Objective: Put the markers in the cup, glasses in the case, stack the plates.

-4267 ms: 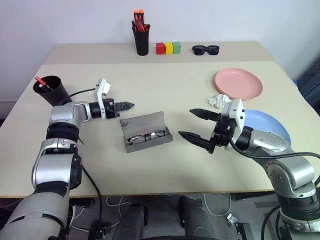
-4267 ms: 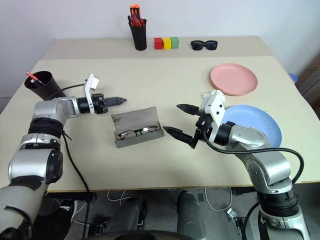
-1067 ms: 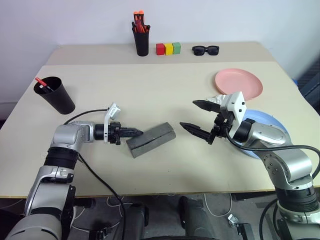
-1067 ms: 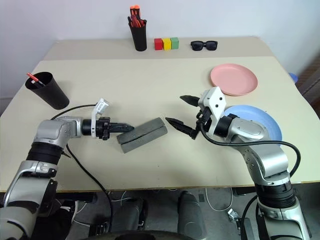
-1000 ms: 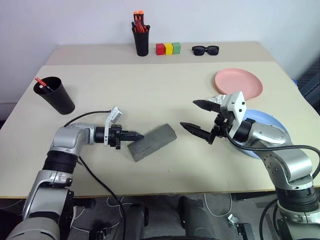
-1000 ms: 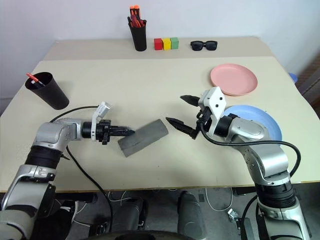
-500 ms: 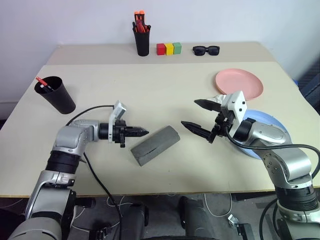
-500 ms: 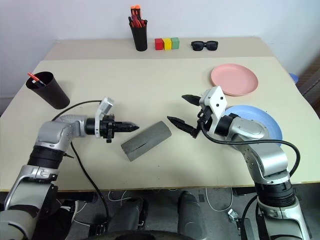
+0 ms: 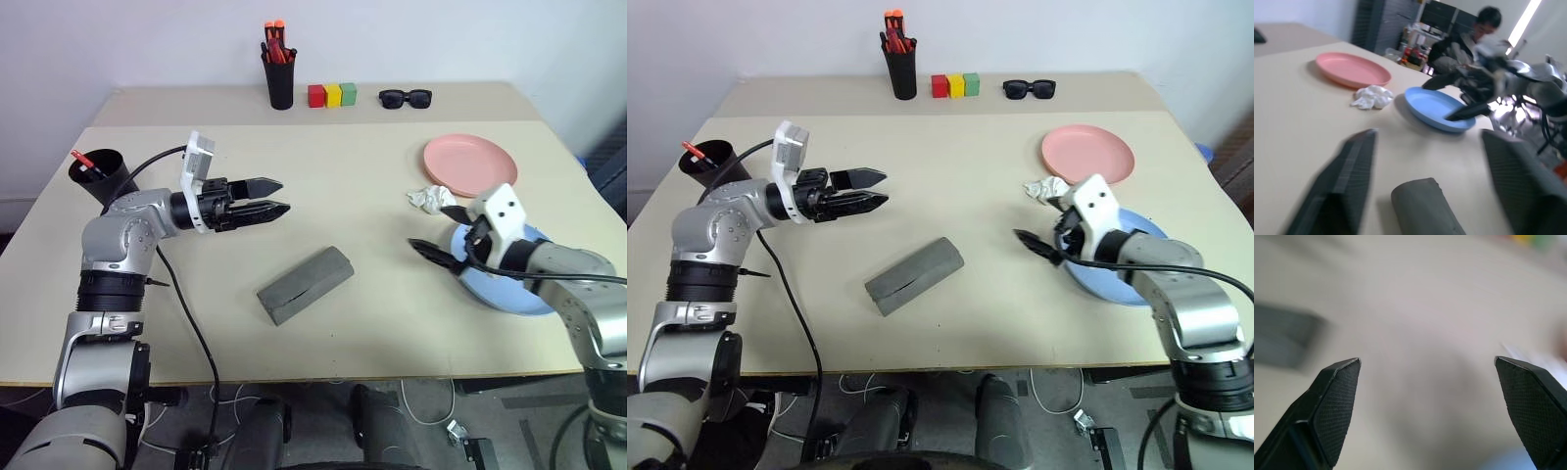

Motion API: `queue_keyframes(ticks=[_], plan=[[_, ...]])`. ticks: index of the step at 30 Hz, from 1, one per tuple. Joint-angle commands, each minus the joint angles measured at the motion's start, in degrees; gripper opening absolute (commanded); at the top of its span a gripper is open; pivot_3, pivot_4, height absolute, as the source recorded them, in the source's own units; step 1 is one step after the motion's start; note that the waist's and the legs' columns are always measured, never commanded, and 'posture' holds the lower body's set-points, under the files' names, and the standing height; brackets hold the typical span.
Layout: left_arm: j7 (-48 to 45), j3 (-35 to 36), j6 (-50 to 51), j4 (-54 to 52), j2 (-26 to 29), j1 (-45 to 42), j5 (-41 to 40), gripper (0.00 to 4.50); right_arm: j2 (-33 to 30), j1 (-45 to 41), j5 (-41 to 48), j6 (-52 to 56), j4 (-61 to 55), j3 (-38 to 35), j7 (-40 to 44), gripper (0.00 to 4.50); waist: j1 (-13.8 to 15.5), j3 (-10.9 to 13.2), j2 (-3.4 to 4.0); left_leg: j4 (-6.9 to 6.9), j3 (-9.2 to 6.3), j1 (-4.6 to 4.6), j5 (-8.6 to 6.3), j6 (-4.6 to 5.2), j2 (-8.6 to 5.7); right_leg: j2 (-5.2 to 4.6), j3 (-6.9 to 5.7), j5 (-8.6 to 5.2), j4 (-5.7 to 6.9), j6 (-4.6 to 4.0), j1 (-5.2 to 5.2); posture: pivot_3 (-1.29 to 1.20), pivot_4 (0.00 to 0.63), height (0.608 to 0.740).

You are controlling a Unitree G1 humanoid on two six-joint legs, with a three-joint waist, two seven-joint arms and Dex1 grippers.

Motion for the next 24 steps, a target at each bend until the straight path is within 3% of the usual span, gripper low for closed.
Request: queue_keyframes(ticks=[1,9,12,19,24], plan=[[-2.9,-2.6,-9.1,-0.5,1.2,0.1,4.0,4.42,-3.4,5.3,-2.7,5.0,-4.3,-3.7,-3.0,4.50,0.0,0.0,0.04,-0.01,0.00,0.00,0.00,0.00,0.00,0.00,0.00,0.00,0.00,0.00,0.00,0.00,0.150,0.740],[-6.2,-3.4,-14.0,4.9,-1.1,-3.5,4.3,4.42,-0.2,13.0,-6.2,4.9,-3.9,-1.4,-6.6,4.50,0.0,0.0,0.01,0.05,0.04,0.00,0.00,0.01,0.01,0.00,0.03,-0.01,-0.02,0.01,0.04,0.00,0.150,0.740],[-7.1,-3.8,-14.9,6.0,-0.7,-2.9,5.0,4.50,1.3,11.9,-6.7,5.2,-1.8,-1.6,-8.0,3.64,-0.1,0.0,0.02,0.04,0.07,0.02,0.00,0.01,0.00,0.00,0.04,-0.01,-0.04,0.01,0.06,0.00,0.150,0.740],[-6.5,-3.3,-14.5,4.3,0.1,-1.3,4.9,4.50,-0.6,9.7,-10.1,2.8,1.6,-0.3,-7.6,0.16,0.0,0.0,0.01,0.06,0.06,0.02,0.00,0.01,0.00,0.00,0.04,-0.01,-0.04,0.02,0.07,0.00,0.150,0.740],[-3.8,-1.4,-15.8,6.8,0.2,-1.4,5.0,4.50,-4.7,6.0,-10.1,1.7,4.0,-2.2,-4.0,0.07,0.0,0.0,0.01,0.08,0.04,0.05,0.00,0.01,0.00,0.00,0.03,-0.01,-0.06,0.03,0.14,0.00,0.150,0.740]])
